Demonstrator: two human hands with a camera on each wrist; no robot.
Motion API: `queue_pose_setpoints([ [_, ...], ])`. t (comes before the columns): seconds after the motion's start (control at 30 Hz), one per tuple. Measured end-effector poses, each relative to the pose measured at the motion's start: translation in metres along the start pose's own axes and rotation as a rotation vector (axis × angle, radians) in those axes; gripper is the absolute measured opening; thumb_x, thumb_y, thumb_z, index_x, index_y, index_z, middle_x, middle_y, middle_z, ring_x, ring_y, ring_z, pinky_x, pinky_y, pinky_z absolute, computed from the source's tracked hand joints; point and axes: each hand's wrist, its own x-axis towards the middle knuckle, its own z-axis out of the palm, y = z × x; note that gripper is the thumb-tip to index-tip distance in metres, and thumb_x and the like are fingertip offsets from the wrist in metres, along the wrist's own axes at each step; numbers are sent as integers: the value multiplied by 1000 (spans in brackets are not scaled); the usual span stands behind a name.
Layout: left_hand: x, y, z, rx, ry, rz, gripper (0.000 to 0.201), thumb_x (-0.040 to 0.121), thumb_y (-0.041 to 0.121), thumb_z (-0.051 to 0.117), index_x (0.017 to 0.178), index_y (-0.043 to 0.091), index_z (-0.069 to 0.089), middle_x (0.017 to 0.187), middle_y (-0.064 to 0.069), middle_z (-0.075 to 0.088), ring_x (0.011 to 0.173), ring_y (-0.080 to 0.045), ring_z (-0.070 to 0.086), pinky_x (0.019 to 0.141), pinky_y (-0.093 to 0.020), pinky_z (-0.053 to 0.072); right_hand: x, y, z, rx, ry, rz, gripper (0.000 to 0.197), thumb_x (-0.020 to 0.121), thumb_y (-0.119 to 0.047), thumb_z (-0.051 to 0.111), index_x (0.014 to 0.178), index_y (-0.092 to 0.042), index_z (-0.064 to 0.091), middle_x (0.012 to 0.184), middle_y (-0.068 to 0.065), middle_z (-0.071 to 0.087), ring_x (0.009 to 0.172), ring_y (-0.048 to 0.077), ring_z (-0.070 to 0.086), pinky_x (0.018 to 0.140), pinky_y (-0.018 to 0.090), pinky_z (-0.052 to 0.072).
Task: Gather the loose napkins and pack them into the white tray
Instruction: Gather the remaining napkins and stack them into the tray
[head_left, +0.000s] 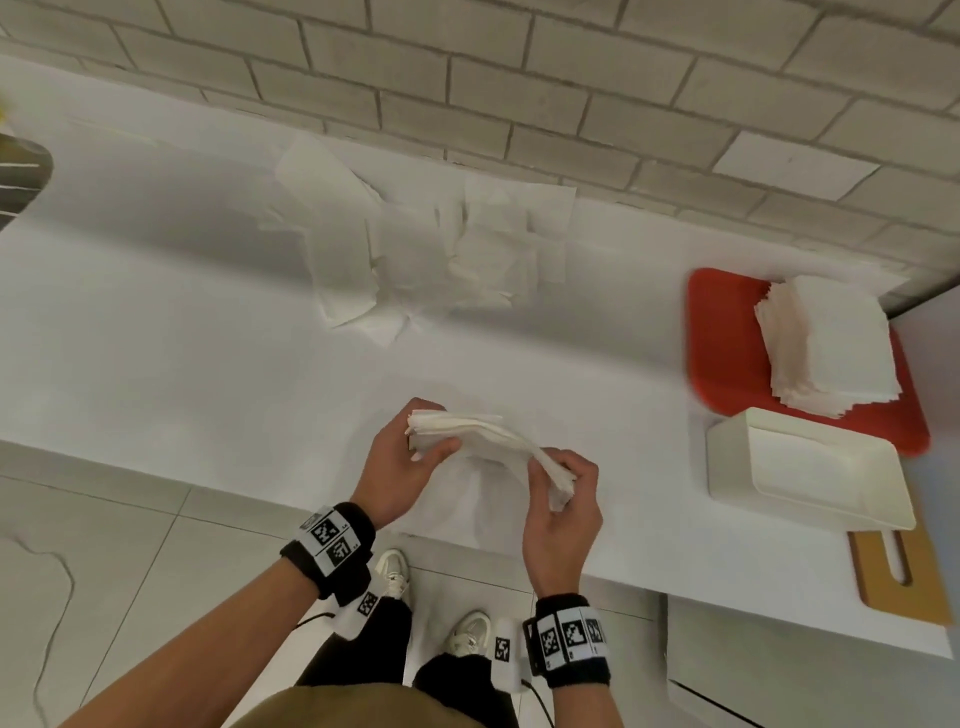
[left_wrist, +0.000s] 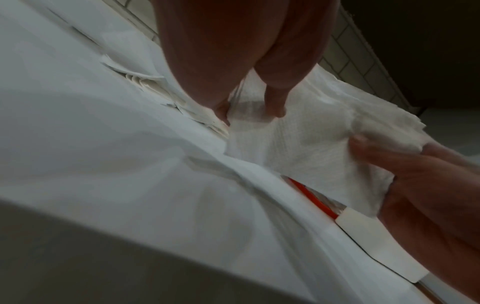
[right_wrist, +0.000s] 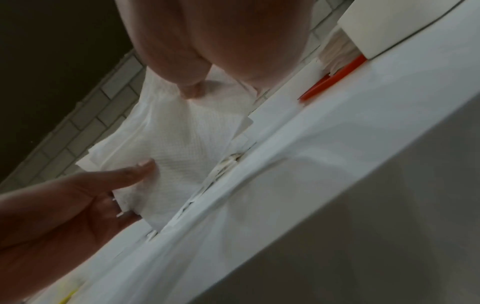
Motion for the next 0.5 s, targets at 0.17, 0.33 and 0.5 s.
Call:
queue_pose_setpoints([
  [0.17,-25,-16,23,168,29,23,48,96,6,76,125,39,58,108,18,73,94,-4,69,79,-17,52,-3,34,-13,-293,-139,-78,76,106,-8,67,142,-70,41,137,-36,53,128,-21,50,113,21,46],
  [0.33,-37,-4,36,211,123,123,50,94,8,81,133,29,60,114,24,70,102,-2,70,87,-13,51,-1,37,-27,-352,-115,-345,66,104,0,67,147,-47,49,129,3,62,109,-1,59,97,7,46],
  [0.5,-39,-22,42,505,84,150,58,98,14,76,145,36,50,121,14,68,106,-13,66,101,-41,54,1,54,-39,-507,-296,-219,77,107,-8,60,160,-55,29,139,-2,55,112,26,62,96,43,58],
])
